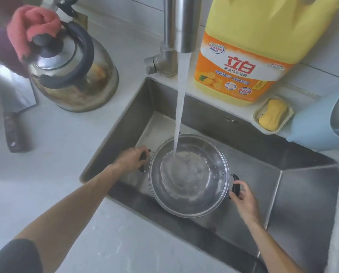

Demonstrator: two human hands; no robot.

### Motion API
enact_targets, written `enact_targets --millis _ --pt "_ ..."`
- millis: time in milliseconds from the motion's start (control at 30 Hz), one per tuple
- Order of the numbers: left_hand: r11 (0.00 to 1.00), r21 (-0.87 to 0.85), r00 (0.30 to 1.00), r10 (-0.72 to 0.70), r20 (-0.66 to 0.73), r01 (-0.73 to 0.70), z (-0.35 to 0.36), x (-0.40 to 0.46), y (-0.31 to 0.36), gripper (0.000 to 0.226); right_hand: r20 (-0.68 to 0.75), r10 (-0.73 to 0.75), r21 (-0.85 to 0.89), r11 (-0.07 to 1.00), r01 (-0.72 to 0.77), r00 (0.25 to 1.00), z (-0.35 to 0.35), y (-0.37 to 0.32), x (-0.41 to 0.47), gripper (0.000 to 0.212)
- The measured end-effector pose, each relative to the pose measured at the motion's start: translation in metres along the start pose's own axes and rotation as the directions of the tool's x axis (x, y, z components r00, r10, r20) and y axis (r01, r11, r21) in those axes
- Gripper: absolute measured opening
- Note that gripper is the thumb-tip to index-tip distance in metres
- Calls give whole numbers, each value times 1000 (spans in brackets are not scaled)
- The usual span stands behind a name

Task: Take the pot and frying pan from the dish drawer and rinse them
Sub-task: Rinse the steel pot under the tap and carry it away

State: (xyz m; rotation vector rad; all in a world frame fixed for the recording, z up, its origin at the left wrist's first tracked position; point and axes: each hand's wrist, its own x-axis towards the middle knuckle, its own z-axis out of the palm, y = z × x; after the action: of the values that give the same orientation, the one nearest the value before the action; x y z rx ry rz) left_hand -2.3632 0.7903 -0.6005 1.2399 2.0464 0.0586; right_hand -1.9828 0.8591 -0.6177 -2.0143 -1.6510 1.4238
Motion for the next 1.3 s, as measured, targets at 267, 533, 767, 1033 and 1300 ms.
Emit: enact_targets --millis 267,533,767,1033,1300 --pt "1000 -12 1000 16 7 -16 -41 5 27 31 39 2 -39 999 -1 999 -3 -7 8 43" --pt "808 -345 682 94 -725 -478 -158 8 91 25 67 -21 -97 995 27 998 -8 -11 8 45" --pt "651 -561 663 -117 -739 -511 -143 28 78 17 86 -36 -89 995 44 996 -7 -12 16 45" --pt "568 -635 727 -91 -681 -523 -130 46 93 26 62 -49 -92 994 55 997 -4 -10 17 44" --pt "857 -411 820 24 -572 -312 -64 9 50 22 91 -35 -133 990 47 995 -8 -24 17 42"
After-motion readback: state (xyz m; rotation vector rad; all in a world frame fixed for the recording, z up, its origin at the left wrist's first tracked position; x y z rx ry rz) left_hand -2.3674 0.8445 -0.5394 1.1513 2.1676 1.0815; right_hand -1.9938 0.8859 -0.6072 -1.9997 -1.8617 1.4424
